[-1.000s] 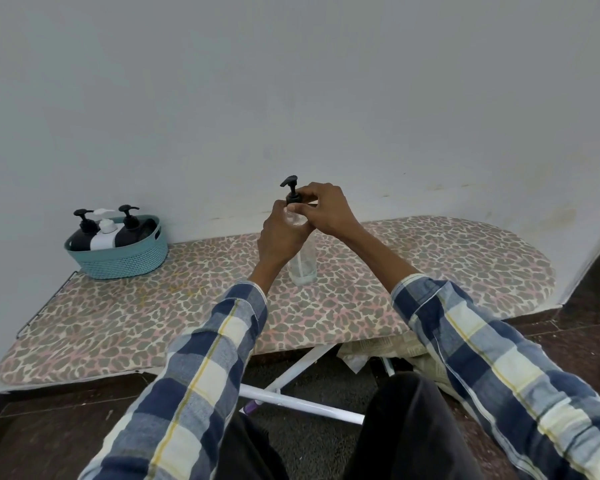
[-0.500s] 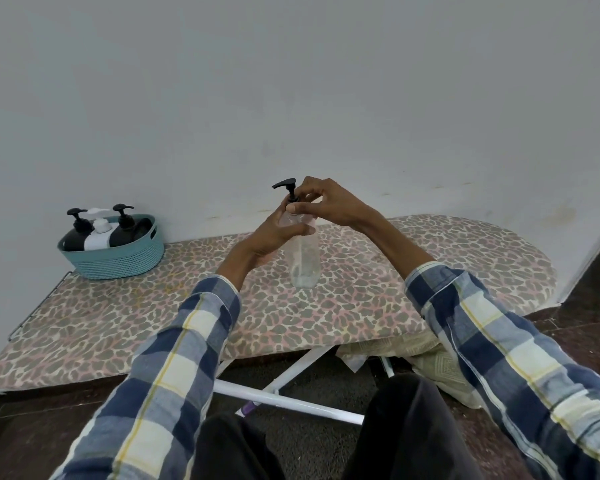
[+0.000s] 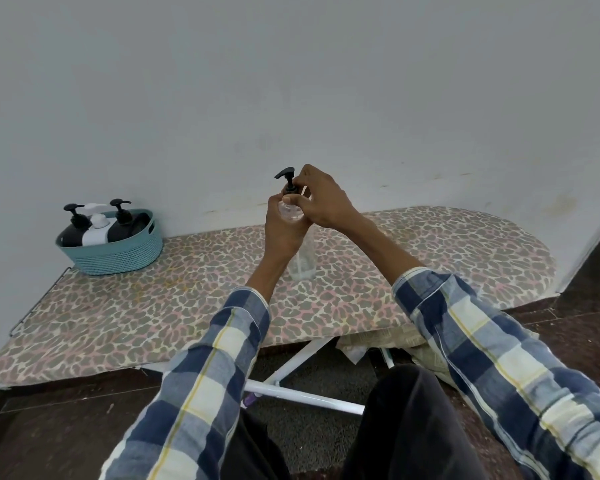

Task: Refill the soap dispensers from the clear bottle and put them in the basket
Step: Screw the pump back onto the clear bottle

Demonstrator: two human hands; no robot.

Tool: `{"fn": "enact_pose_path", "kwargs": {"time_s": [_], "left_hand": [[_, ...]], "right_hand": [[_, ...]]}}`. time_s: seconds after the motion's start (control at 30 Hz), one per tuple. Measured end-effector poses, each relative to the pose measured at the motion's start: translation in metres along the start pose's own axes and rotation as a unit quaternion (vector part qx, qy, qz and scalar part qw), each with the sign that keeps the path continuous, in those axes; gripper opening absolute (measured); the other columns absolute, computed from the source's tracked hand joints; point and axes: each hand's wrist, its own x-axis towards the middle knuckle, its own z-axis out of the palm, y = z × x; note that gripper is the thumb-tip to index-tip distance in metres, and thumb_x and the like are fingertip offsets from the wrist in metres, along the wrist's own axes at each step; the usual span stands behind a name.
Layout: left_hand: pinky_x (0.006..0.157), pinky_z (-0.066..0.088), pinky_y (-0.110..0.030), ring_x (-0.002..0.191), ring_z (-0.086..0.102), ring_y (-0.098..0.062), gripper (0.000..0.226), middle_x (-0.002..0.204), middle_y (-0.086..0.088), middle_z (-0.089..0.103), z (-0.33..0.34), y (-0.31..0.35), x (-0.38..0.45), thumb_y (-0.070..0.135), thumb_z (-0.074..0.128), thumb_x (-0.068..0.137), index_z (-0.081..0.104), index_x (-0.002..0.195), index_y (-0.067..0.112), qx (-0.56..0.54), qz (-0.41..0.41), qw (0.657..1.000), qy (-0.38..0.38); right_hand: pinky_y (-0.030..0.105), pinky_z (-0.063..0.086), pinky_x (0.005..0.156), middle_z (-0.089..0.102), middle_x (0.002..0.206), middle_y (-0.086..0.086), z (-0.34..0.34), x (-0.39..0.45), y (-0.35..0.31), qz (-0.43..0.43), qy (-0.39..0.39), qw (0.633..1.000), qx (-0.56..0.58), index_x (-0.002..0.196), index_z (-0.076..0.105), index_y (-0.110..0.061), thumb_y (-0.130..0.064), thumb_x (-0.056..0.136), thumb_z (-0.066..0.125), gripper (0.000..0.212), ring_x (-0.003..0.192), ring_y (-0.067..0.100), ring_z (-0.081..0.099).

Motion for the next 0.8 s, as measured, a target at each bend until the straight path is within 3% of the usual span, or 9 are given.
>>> {"fn": "enact_pose_path", "kwargs": {"time_s": [0.1, 0.17, 0.23, 0.33, 0.4, 0.47, 0.53, 0.67, 0.8], "left_hand": [[0.089, 0.057, -0.035, 0.111, 0.070, -0.012, 0.077, 0.126, 0.003, 0.068, 0.001, 0.005, -0.007, 0.044, 0.080, 0.076, 0.050, 0.141, 0.015, 0.027, -0.011, 0.999, 0.024], [0.086, 0.057, -0.038, 0.113, 0.070, -0.023, 0.075, 0.129, -0.004, 0.069, 0.002, 0.004, -0.008, 0.039, 0.084, 0.080, 0.046, 0.140, 0.014, 0.046, -0.009, 0.999, 0.024], [0.081, 0.055, -0.030, 0.117, 0.070, -0.028, 0.072, 0.130, -0.011, 0.066, 0.001, -0.001, -0.004, 0.021, 0.087, 0.088, 0.039, 0.142, 0.009, 0.059, 0.000, 0.998, -0.006], [0.097, 0.053, -0.026, 0.124, 0.064, -0.015, 0.084, 0.137, 0.002, 0.060, -0.011, -0.003, 0.000, 0.016, 0.094, 0.083, 0.039, 0.146, 0.016, 0.088, 0.037, 0.989, -0.109], [0.103, 0.051, -0.022, 0.119, 0.061, -0.002, 0.079, 0.133, 0.013, 0.060, -0.028, 0.005, 0.005, 0.015, 0.096, 0.079, 0.050, 0.141, 0.031, 0.108, 0.037, 0.978, -0.176], [0.102, 0.055, -0.031, 0.123, 0.061, -0.009, 0.084, 0.136, 0.008, 0.061, -0.051, 0.011, 0.013, 0.016, 0.097, 0.078, 0.051, 0.146, 0.032, 0.120, 0.003, 0.965, -0.231], [0.100, 0.058, -0.035, 0.120, 0.067, -0.015, 0.088, 0.136, 0.000, 0.066, -0.070, 0.018, 0.021, 0.013, 0.095, 0.081, 0.048, 0.153, 0.031, 0.132, -0.016, 0.952, -0.275], [0.093, 0.060, -0.035, 0.104, 0.074, -0.019, 0.071, 0.123, -0.001, 0.075, -0.078, 0.025, 0.024, 0.034, 0.092, 0.085, 0.056, 0.147, 0.035, 0.155, 0.006, 0.950, -0.270], [0.093, 0.060, -0.038, 0.103, 0.070, -0.019, 0.066, 0.125, -0.001, 0.070, -0.062, 0.016, 0.019, 0.044, 0.087, 0.088, 0.055, 0.144, 0.032, 0.183, 0.027, 0.956, -0.229]], "right_hand": [[0.042, 0.055, 0.089, 0.057, 0.110, -0.007, 0.000, 0.000, -0.002, 0.010, -0.008, 1.000, 0.002, 0.112, 0.075, -0.025, -0.043, 0.097, 0.073, 0.023, 0.095, 0.014, 0.066], [0.043, 0.054, 0.091, 0.056, 0.115, -0.004, 0.001, -0.001, -0.003, 0.018, -0.017, 1.000, -0.012, 0.116, 0.072, -0.019, -0.042, 0.099, 0.071, 0.029, 0.102, 0.016, 0.063], [0.044, 0.052, 0.093, 0.053, 0.125, 0.003, 0.005, -0.002, -0.004, 0.031, -0.017, 0.998, -0.046, 0.124, 0.063, -0.014, -0.039, 0.100, 0.067, 0.035, 0.117, 0.023, 0.055], [0.039, 0.042, 0.091, 0.046, 0.135, 0.010, 0.010, -0.009, -0.002, 0.094, 0.011, 0.995, 0.002, 0.134, 0.051, -0.012, -0.036, 0.097, 0.069, 0.047, 0.126, 0.027, 0.042], [0.038, 0.045, 0.091, 0.049, 0.131, 0.009, 0.010, -0.017, 0.004, 0.148, 0.019, 0.983, 0.108, 0.131, 0.050, -0.015, -0.046, 0.093, 0.076, 0.056, 0.119, 0.023, 0.048], [0.034, 0.049, 0.083, 0.059, 0.120, 0.005, 0.009, -0.024, 0.009, 0.176, 0.011, 0.960, 0.218, 0.127, 0.052, -0.018, -0.054, 0.090, 0.079, 0.059, 0.110, 0.020, 0.060], [0.030, 0.048, 0.080, 0.066, 0.112, 0.001, 0.007, -0.028, 0.011, 0.145, 0.013, 0.957, 0.250, 0.125, 0.056, -0.023, -0.051, 0.090, 0.081, 0.052, 0.102, 0.015, 0.065], [0.026, 0.051, 0.091, 0.075, 0.113, -0.009, 0.003, -0.024, 0.008, 0.052, 0.029, 0.971, 0.229, 0.124, 0.063, -0.025, -0.039, 0.094, 0.081, 0.038, 0.108, 0.004, 0.070], [0.033, 0.055, 0.101, 0.079, 0.110, -0.005, -0.004, -0.022, -0.004, 0.013, 0.056, 0.955, 0.291, 0.137, 0.064, -0.023, -0.044, 0.111, 0.054, 0.035, 0.111, 0.010, 0.073]]}}
